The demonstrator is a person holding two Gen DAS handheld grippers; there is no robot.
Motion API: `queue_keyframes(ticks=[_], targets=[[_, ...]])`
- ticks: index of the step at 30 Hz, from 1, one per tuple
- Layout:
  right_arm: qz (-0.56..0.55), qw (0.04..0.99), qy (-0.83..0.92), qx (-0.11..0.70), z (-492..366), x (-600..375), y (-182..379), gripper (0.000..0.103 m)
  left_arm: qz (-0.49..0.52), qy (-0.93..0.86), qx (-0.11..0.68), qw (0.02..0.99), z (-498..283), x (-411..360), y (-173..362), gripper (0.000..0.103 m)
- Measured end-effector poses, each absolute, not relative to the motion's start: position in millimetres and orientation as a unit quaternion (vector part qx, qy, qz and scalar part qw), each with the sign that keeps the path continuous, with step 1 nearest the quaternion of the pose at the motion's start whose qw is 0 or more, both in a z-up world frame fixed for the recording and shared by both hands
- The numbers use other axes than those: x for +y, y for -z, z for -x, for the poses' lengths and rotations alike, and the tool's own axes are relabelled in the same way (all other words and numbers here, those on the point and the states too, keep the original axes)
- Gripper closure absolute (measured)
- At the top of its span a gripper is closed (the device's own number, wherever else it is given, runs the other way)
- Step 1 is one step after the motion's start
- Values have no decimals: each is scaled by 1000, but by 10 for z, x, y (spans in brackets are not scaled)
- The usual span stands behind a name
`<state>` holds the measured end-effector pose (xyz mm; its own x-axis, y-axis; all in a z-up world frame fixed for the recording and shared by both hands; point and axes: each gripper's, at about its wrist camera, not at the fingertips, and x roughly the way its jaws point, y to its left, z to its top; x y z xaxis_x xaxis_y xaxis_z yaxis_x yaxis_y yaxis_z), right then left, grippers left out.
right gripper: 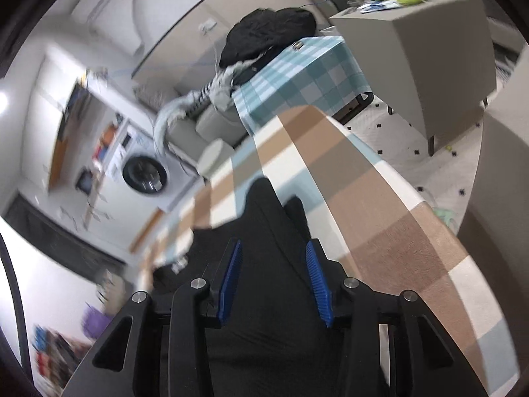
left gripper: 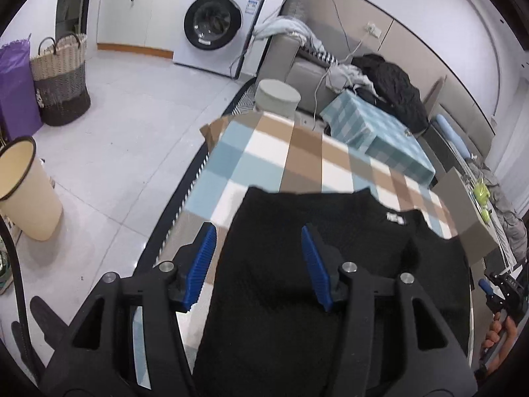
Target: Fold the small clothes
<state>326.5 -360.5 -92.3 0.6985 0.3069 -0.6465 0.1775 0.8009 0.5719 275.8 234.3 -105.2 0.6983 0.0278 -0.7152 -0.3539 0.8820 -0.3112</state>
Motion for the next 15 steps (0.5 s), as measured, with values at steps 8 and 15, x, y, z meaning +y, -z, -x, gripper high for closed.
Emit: queue_keyframes(ticks=[8,15], targets=[[-191,864,-40,464,-3262,-3306,1219,56,197,-90,427,878,-2701,2107,1409,53],[-112,867,-41,484,-3211,-3081,1314,52,124,-61,469,872,-2652,1659,1652,53]])
